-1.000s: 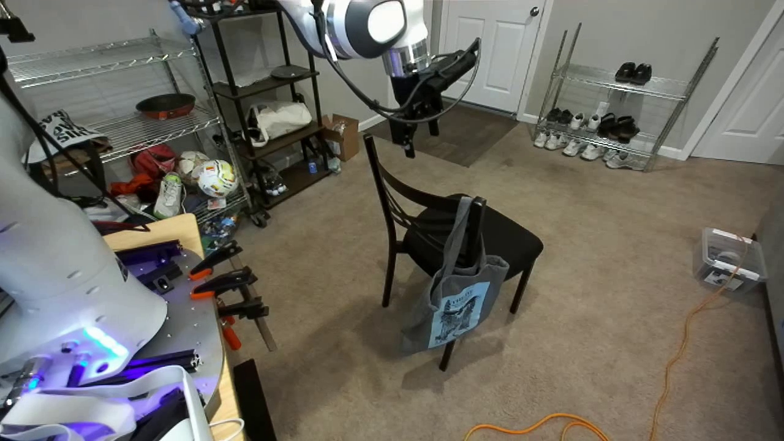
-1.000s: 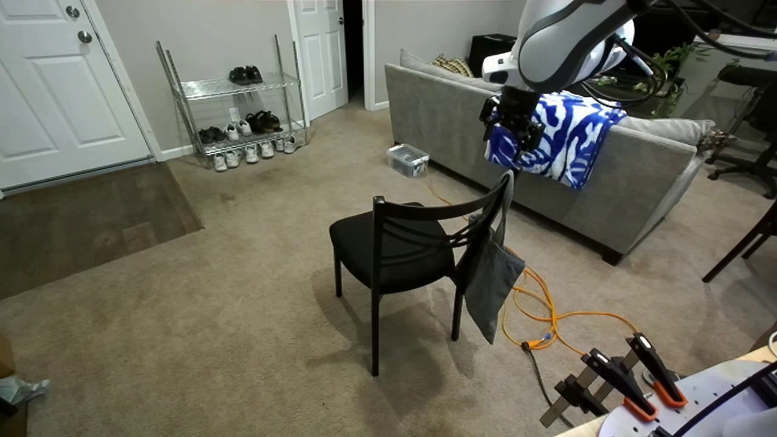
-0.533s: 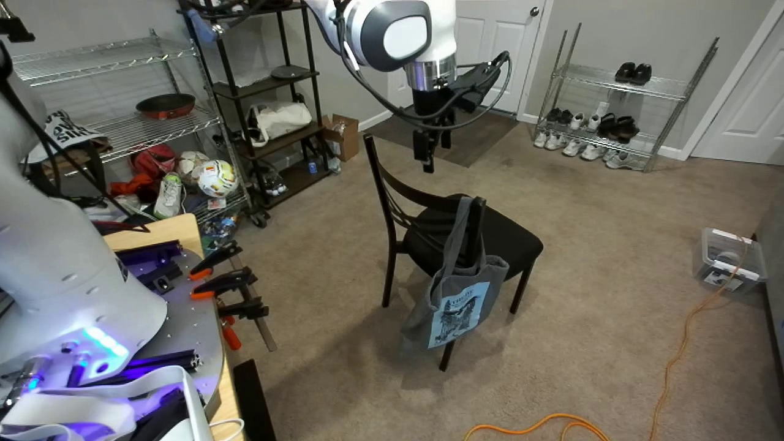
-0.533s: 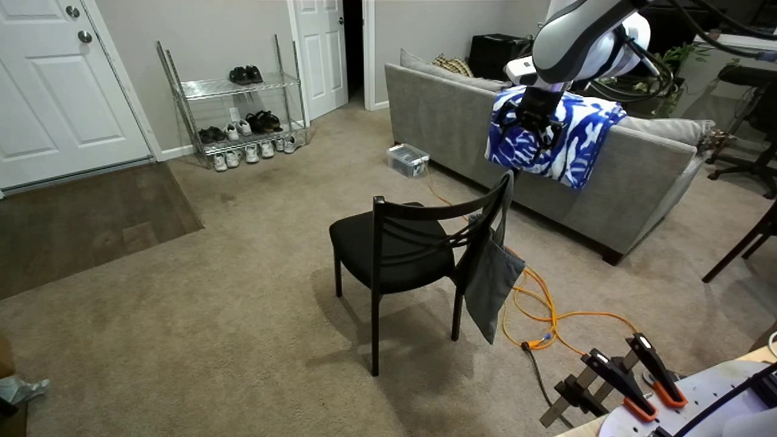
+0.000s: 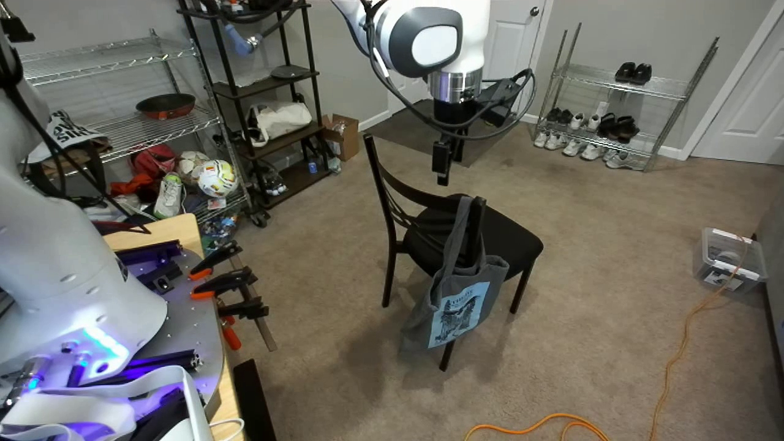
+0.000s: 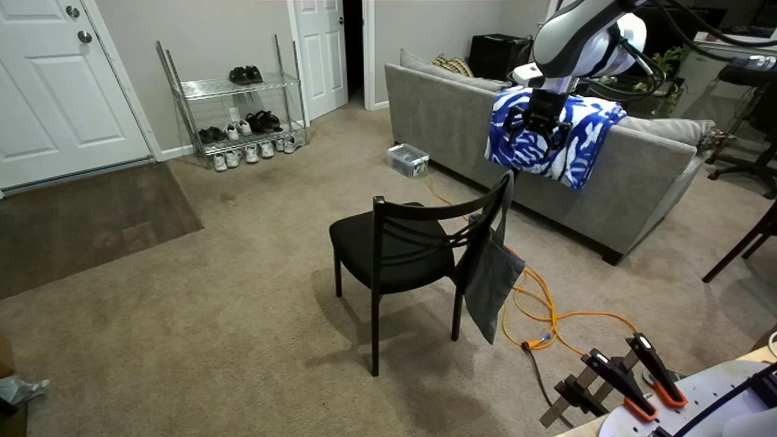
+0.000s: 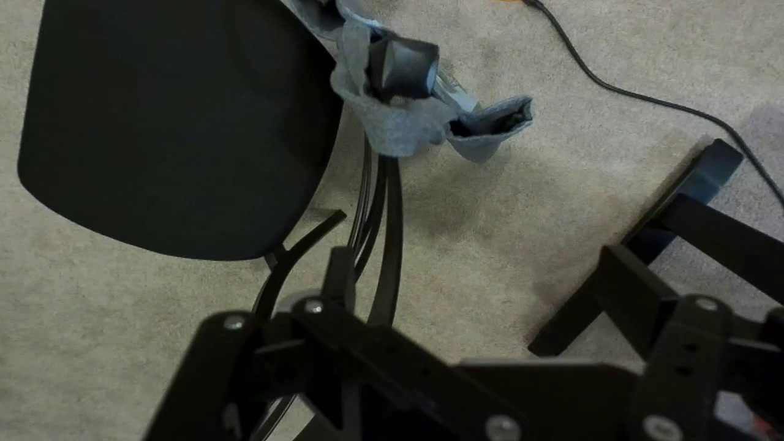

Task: Move the bag to the left side of the chair

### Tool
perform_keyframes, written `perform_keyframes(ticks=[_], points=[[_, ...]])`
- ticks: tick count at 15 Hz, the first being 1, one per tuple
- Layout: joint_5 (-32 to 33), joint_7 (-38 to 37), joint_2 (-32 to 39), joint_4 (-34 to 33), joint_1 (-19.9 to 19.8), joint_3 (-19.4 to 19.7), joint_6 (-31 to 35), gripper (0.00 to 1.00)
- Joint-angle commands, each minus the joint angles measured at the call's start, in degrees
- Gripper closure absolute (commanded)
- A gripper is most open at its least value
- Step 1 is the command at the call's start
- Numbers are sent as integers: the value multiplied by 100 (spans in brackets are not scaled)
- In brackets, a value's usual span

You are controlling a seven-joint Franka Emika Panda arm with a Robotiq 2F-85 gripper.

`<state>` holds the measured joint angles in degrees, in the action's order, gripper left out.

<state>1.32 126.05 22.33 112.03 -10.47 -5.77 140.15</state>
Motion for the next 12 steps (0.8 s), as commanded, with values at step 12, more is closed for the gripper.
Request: perform_keyframes(ticks=[12], points=[[106,182,1416,-1585,84,76,-580,0]])
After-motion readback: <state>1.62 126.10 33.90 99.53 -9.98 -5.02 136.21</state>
